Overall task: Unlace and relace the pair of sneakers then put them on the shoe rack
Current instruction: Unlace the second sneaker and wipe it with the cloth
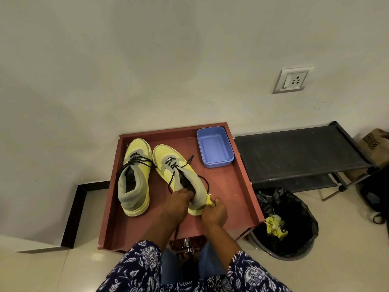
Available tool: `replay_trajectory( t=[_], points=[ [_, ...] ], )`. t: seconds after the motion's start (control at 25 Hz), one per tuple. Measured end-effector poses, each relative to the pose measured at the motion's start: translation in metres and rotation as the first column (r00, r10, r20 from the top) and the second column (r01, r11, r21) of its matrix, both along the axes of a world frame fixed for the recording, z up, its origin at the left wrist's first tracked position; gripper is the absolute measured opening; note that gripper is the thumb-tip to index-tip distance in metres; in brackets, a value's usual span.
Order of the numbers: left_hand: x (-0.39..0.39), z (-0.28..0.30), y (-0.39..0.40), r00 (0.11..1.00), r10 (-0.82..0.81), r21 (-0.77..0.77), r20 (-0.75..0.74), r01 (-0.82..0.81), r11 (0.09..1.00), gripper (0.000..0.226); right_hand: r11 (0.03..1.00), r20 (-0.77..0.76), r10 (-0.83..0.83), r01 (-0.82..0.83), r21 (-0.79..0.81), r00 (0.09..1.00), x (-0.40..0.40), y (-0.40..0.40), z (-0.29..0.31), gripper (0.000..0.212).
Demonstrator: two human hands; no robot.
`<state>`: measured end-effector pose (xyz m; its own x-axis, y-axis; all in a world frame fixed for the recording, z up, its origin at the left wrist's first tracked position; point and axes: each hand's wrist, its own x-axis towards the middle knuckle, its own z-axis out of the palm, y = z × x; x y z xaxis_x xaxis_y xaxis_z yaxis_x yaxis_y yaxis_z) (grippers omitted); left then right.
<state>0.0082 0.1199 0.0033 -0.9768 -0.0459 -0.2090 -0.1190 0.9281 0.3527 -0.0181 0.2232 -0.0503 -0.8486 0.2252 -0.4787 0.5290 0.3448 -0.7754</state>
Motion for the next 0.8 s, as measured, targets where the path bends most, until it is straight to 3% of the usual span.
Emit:
replay_trajectory(
  t=[0.08,0.28,0.52,0.68,0.8],
  points=[
    [0.001,-0.001,0.000,1.000,0.005,0.042,-0.013,-0.004,0.999,0.054,0.998,0.058,-0.048,0.050,-0.034,0.997,0.008,-0.008,-0.005,0.029],
    [0.001,-0.007,0.000,1.000,0.022,0.057,-0.017,-0.021,0.998,0.053,0.958,0.255,-0.155,0.209,-0.199,0.954,0.021,-0.020,-0.004,0.026],
    [0.002,-0.010,0.001,0.999,0.047,0.086,-0.021,-0.045,0.995,0.047,0.937,0.274,-0.197,0.263,-0.229,0.941,0.009,-0.008,-0.007,0.016],
    [0.004,-0.010,0.003,0.998,0.050,0.060,-0.038,-0.048,0.997,0.038,0.988,0.088,-0.036,0.048,-0.145,0.995,-0.014,0.006,0.002,0.023],
    [0.006,-0.017,0.001,0.992,0.097,0.132,-0.079,-0.086,0.988,0.048,0.980,0.011,0.122,-0.118,-0.161,0.993,-0.025,0.009,0.013,0.032]
  ],
)
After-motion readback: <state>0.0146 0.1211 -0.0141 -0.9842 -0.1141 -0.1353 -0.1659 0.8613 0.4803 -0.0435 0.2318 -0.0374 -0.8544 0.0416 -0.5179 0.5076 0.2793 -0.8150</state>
